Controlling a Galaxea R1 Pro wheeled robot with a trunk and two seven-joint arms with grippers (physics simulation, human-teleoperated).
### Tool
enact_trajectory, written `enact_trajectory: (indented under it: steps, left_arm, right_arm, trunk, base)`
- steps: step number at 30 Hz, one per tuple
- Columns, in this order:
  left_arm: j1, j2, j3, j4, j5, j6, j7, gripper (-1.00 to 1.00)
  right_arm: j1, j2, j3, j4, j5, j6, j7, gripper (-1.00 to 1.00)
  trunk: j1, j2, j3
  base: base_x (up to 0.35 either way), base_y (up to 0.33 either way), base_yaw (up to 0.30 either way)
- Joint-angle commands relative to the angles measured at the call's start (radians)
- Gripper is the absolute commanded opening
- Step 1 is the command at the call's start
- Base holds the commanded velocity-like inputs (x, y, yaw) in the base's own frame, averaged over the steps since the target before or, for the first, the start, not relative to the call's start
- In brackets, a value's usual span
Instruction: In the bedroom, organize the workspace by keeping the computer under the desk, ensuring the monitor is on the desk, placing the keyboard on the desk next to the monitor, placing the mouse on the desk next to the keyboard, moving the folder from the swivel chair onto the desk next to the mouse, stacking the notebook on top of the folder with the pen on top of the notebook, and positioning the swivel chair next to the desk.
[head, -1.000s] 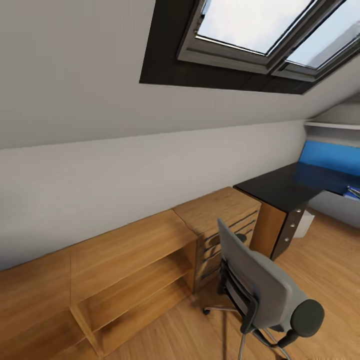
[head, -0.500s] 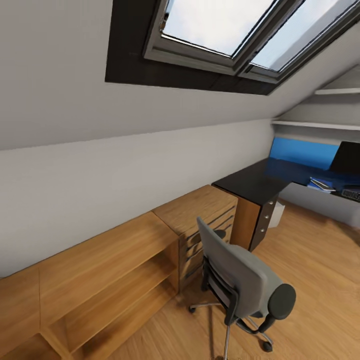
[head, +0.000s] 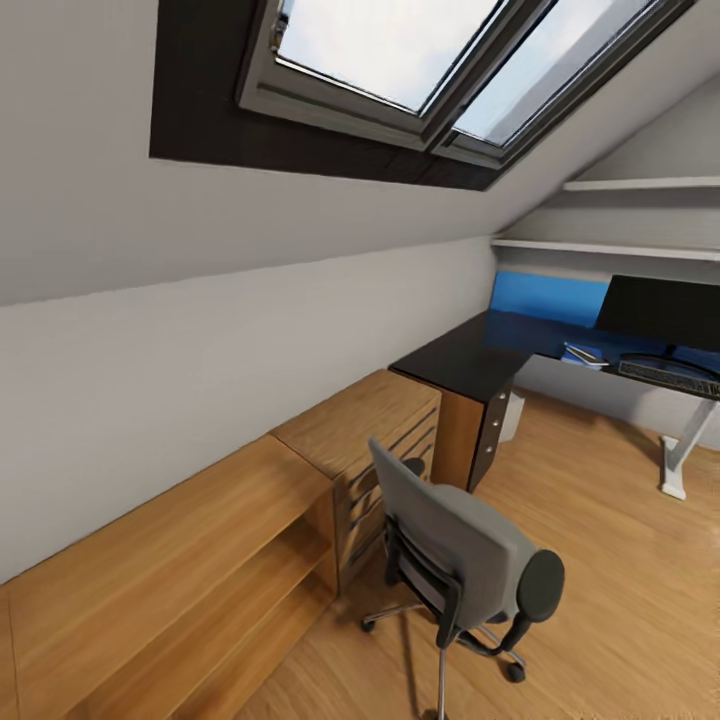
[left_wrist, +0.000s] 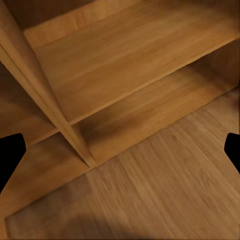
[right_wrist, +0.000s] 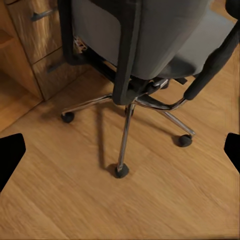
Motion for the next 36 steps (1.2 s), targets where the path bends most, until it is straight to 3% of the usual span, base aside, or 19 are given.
enact_trajectory:
  steps: [1, 27, 36]
  left_arm:
    - [0.0, 0.0, -0.001, -0.001, -0.007, -0.001, 0.009, 1.0]
    - [0.0, 0.0, -0.001, -0.001, -0.008, -0.001, 0.009, 1.0]
    - [0.0, 0.001, -0.001, -0.001, -0.008, 0.0, 0.009, 1.0]
  right_arm:
    - [-0.001, 0.0, 0.009, 0.001, -0.005, -0.003, -0.006, 1.0]
    - [-0.001, -0.002, 0.007, 0.001, -0.005, -0.003, -0.006, 1.0]
    - [-0.001, -0.002, 0.007, 0.001, -0.004, -0.003, -0.006, 1.0]
  trunk:
    - [0.001, -0.002, -0.002]
    - [0.001, -0.002, -0.002]
    - [0.001, -0.002, -0.002]
  base:
    - [0.132, 0.159, -0.3]
    - [0.013, 0.019, -0.3]
    - [0.004, 0.236, -0.3]
